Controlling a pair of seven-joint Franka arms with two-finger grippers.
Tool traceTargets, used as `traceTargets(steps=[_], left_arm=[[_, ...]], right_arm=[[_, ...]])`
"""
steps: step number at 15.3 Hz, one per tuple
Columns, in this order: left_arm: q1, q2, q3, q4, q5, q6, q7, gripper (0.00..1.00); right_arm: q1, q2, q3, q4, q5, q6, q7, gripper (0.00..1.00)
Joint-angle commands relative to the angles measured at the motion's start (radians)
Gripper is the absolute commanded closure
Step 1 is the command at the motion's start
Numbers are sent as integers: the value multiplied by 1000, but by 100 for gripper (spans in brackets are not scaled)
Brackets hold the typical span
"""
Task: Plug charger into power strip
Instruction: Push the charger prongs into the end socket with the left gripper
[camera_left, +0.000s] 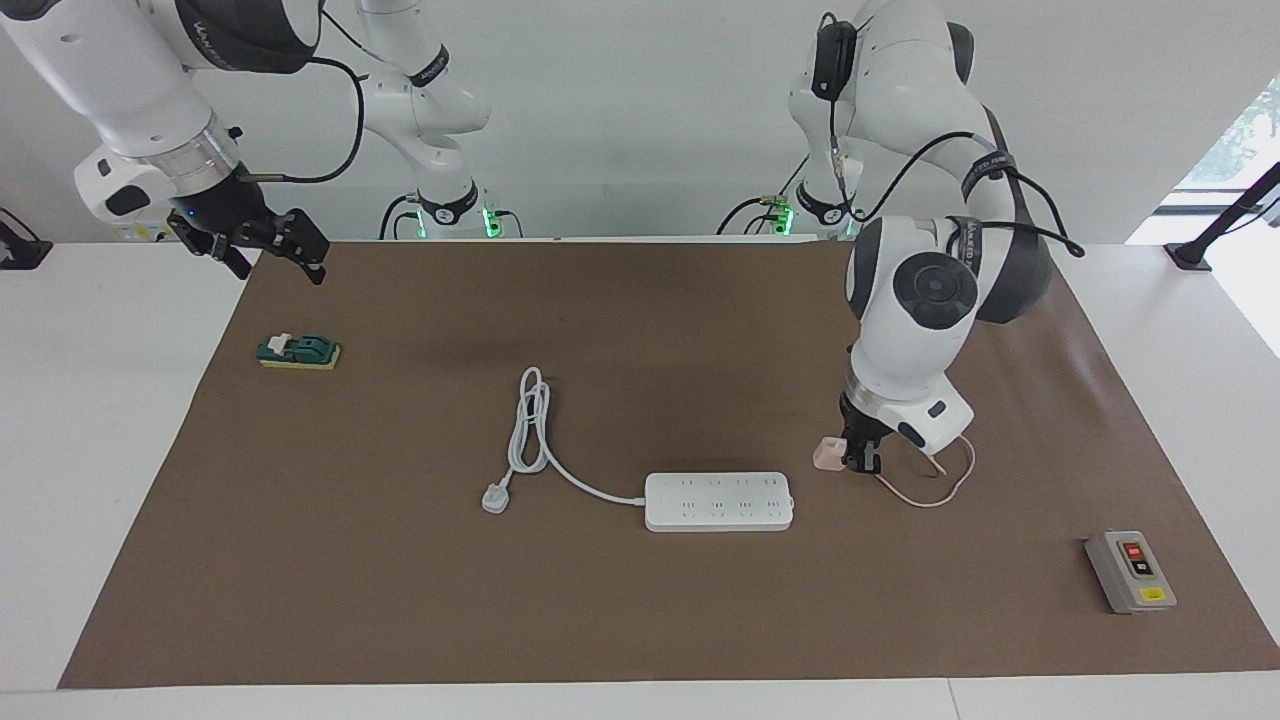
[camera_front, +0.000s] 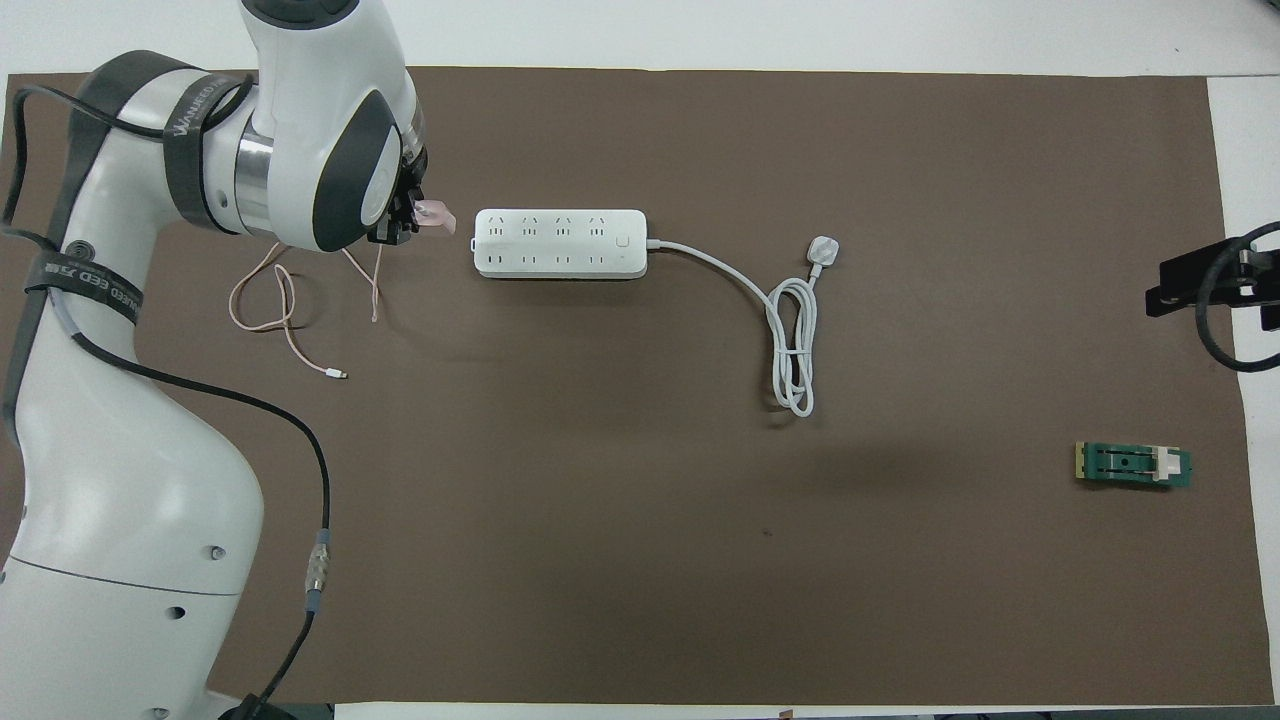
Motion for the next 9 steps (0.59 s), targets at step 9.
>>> traceTargets(steps=[9], left_arm=[[-57,102,54,142,-46,-78,-92,100]], right_arm=[[-10,-14,13,-9,-20,3,11,0]])
